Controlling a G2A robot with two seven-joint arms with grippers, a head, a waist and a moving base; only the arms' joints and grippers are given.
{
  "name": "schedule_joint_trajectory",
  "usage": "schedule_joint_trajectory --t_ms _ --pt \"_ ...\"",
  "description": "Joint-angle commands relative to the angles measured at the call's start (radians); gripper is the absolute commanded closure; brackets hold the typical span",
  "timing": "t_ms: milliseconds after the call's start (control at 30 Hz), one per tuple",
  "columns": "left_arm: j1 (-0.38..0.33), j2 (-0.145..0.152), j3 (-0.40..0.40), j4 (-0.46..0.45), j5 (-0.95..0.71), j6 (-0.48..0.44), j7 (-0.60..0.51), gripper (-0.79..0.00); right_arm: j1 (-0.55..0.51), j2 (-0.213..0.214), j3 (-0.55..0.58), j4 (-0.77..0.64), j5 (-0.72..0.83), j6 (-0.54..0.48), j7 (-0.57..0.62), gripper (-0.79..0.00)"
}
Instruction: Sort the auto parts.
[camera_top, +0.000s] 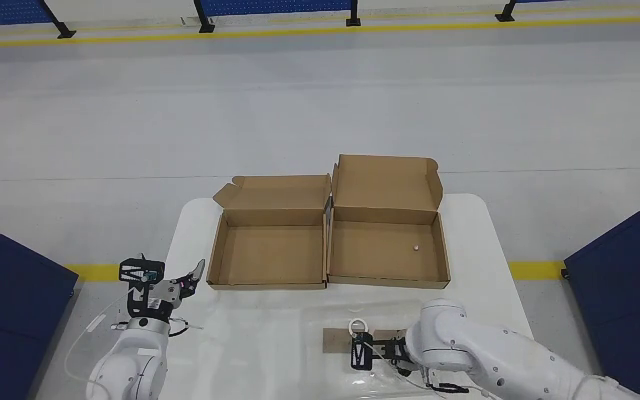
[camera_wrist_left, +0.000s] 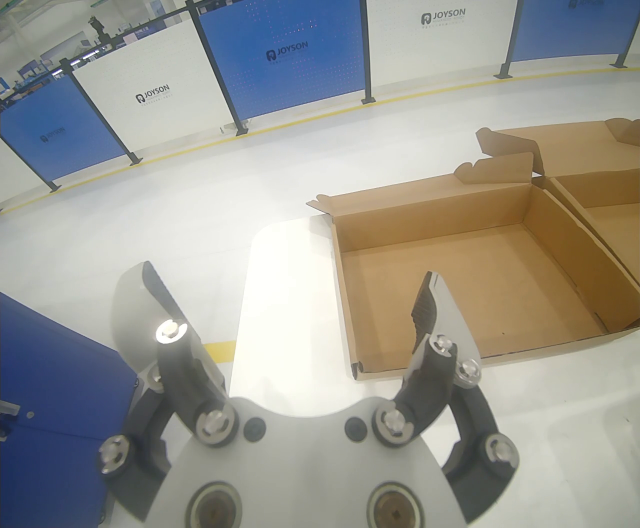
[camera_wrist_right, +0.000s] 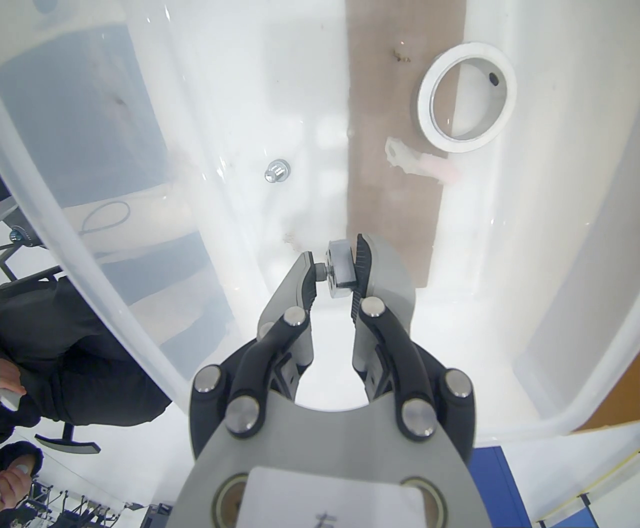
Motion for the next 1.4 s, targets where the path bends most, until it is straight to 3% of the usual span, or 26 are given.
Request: schedule_joint_trajectory --t_ms 0,433,500,900,1067,1367 --pt "0.0 0.0 0.0 0.0 0.0 0.0 0.0 -0.785 -0.005 0.008 0.037 0.045 0.096 -0.055 -0.109 0.0" --pt "0.0 0.0 0.0 0.0 0.0 0.0 0.0 -0.785 -0.129 0.124 0.312 0.18 0.456 -0.384 -0.322 0.0" --pt "0.0 0.0 0.0 0.0 0.0 0.0 0.0 -0.785 -0.147 0.136 0.341 0.207 0.507 -0.395 -0.342 0.0" --pt "0.0 0.0 0.0 0.0 0.0 0.0 0.0 -0.785 -0.16 0.135 0.344 0.213 0.537 -0.401 -0.376 0.0" --pt "0.0 0.0 0.0 0.0 0.0 0.0 0.0 -0.785 -0.158 0.146 0.353 0.323 0.755 -0.572 -0.417 0.0" --pt "0.0 0.0 0.0 0.0 0.0 0.0 0.0 -0.785 -0.126 0.197 0.294 0.307 1.049 -0.573 -0.417 0.0"
